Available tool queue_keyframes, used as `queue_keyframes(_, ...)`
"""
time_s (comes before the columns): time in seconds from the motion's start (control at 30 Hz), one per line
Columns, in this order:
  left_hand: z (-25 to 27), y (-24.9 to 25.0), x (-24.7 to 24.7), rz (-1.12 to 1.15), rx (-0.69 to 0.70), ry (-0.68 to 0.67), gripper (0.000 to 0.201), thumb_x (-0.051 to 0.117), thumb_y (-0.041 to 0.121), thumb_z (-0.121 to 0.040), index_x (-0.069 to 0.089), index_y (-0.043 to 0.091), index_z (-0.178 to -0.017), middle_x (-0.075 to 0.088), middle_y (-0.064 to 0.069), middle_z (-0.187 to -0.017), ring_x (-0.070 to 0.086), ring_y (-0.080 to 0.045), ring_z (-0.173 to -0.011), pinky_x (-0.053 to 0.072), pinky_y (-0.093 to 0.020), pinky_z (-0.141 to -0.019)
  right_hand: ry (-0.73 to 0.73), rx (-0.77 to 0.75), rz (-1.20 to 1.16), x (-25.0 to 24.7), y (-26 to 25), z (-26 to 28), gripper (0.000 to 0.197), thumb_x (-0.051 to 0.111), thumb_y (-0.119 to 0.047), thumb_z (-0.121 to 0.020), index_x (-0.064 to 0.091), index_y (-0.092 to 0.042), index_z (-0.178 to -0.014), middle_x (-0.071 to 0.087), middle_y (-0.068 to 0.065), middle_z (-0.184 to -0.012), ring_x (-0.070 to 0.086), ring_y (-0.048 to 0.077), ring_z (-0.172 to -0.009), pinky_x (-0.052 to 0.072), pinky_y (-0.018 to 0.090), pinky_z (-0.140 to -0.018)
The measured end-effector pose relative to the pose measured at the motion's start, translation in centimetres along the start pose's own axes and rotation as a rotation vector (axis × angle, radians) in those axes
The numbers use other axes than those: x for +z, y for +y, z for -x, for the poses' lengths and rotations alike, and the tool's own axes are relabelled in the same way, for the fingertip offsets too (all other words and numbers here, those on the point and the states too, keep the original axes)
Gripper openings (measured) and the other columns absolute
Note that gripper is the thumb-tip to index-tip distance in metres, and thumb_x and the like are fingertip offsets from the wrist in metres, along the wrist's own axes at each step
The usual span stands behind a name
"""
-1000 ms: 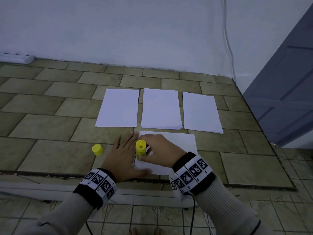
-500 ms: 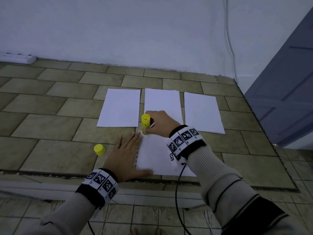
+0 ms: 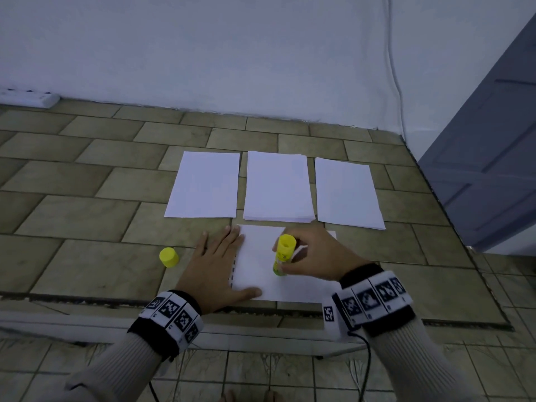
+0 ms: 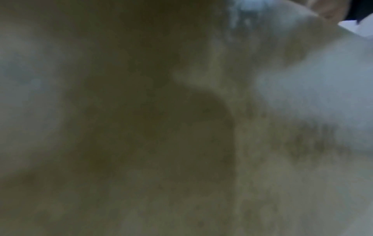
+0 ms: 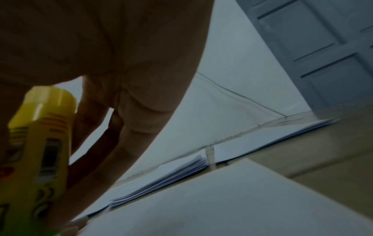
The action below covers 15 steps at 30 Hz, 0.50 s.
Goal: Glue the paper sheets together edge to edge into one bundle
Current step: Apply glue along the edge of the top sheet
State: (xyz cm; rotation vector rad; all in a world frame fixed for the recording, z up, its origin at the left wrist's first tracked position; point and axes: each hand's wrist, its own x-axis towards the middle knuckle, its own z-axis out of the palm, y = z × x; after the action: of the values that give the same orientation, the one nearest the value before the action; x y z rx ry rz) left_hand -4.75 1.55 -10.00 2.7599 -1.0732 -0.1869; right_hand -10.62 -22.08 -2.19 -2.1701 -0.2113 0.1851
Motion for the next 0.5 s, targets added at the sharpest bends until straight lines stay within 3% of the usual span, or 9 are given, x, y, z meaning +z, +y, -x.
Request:
queue_keyframes(0.2,0.1,0.0,0.1,-0.002,0.020,0.030,0.125,0.014,0.099,-0.065,0.018,0.012,-0.155,0.001,0.001,-0.162,-0.002,-0.013,-0.149,-0.005,-0.049,-0.119,-0.032,0.011,-0.065,0.3,0.0,2.8,0.023,0.081,-0.013,-0.072,0.071,-0.011,-0.093,0.070,-0.004,-0.091,0.066,0.013,-0.085,0.059,0.035,-0.072)
queue_keyframes(0.37,0.1,0.1,-0.1,-0.030,0.013,-0.014,0.128,0.007,0.100,-0.061,0.010,0.014,-0.155,-0.004,0.001,-0.162,-0.008,-0.012,-0.149,-0.009,-0.048,-0.119,-0.039,-0.009,-0.050,0.6,0.2,3.3,0.024,0.080,-0.013,-0.073,0.071,-0.012,-0.095,0.069,-0.003,-0.094,0.066,0.014,-0.086,0.059,0.033,-0.071)
queue_keyframes(0.5,0.1,0.1,-0.1,-0.022,0.016,0.008,0.126,0.010,0.100,-0.064,0.015,0.012,-0.155,-0.001,0.001,-0.162,-0.003,-0.014,-0.149,-0.005,-0.050,-0.119,-0.025,-0.027,-0.011,0.2,0.2,2.7,0.025,0.079,-0.011,-0.074,0.070,-0.011,-0.097,0.068,-0.002,-0.096,0.063,0.012,-0.087,0.058,0.031,-0.072)
